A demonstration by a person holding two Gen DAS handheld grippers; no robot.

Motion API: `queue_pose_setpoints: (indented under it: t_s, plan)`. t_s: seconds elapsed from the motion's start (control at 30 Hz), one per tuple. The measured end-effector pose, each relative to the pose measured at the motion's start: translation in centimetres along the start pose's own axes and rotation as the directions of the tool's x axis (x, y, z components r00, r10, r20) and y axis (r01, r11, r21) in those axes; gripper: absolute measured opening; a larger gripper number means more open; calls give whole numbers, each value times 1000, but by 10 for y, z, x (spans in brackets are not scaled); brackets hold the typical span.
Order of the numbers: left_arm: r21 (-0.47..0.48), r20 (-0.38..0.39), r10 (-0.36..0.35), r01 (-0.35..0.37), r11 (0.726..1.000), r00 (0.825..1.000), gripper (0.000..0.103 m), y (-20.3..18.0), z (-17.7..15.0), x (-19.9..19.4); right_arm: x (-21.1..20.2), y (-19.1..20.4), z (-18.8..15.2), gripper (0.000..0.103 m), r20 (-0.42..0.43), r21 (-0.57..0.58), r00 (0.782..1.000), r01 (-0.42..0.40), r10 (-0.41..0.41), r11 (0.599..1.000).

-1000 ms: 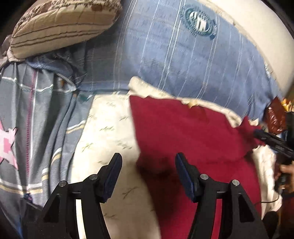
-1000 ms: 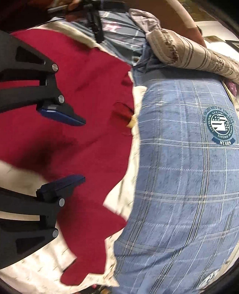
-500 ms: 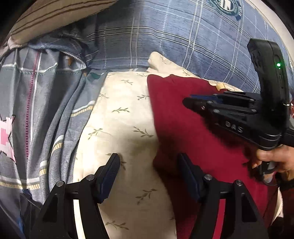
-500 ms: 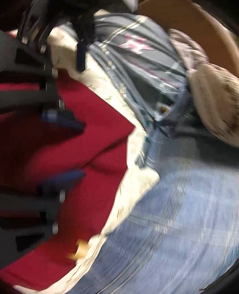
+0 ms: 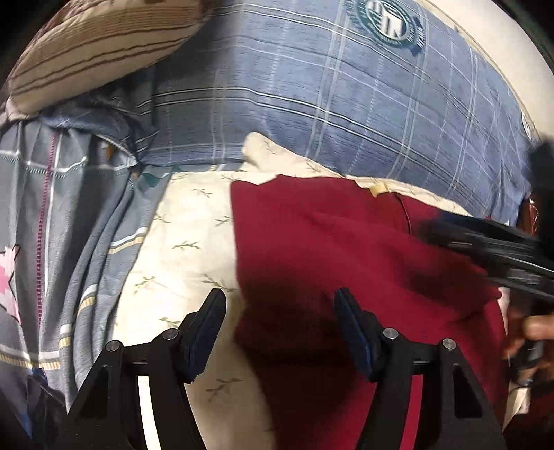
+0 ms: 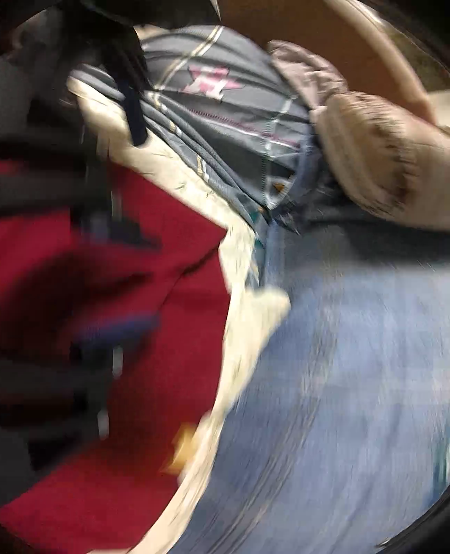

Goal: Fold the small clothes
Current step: 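Fold the held shirt side and sleeve over the shirt's middle with the right gripper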

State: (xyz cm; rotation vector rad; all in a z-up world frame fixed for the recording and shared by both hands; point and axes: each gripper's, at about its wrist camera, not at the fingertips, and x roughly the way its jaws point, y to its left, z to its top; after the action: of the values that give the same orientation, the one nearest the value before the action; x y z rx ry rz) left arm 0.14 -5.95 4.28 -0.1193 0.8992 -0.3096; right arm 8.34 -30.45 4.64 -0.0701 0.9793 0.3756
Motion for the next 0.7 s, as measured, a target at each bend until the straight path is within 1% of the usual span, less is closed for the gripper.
queue_pose_setpoints:
  t_s: [0.07,0.1,0.17,0.23,0.3,0.33,0.37,0.4,0.43,0.47,0.53,0.57,0.63,0.67,0.7]
  plan:
    - [0,-14,3,-3,1000,1000,65,-4,-1,2,-32,-31,-20,71,18,11,995,102,-102,995]
    - [-3,-18,3,-3,1000,1000,65,-5,-2,3,-49,-53,-33,71,18,26,983,181,-181,983]
    - [-13,-22,4,-4,1000,1000,65,-8,-1,5,-68,-90,-53,72,3,77,958,286,-288,955]
    - [-21,-21,10,-11,1000,1000,65,-10,0,7,-78,-129,-73,72,-44,159,945,328,-325,931]
    - [-28,-20,23,-23,999,1000,65,-12,0,10,-70,-153,-90,70,-93,209,940,340,-328,917]
    - [-35,-20,28,-28,999,999,65,-11,0,11,-65,-158,-95,57,-106,213,947,321,-305,923]
    - [-39,-20,31,-32,999,999,65,-12,0,11,-59,-158,-98,42,-115,198,956,287,-269,937]
    - [-43,-16,34,-34,998,999,65,-12,0,12,-54,-153,-98,9,-121,175,955,291,-273,941]
    - [-49,-3,37,-37,998,999,65,-13,1,11,-55,-146,-95,7,-107,125,943,328,-316,936]
    - [-52,10,39,-38,998,999,65,-13,1,10,-58,-140,-90,6,-78,92,937,346,-340,934]
    - [-55,36,50,-48,997,998,65,-14,1,8,-72,-138,-76,6,11,116,933,356,-359,927]
    - [-48,44,50,-48,998,998,65,-16,0,7,-76,-141,-69,6,36,140,928,364,-372,921]
    - [-25,38,49,-48,999,998,65,-18,-2,9,-71,-148,-58,6,50,170,917,384,-397,908]
    - [-16,27,57,-56,998,998,65,-19,-3,11,-64,-151,-58,6,38,170,910,402,-414,900]
    - [-11,19,57,-57,998,998,65,-19,-4,12,-55,-155,-59,6,4,173,912,404,-411,898]
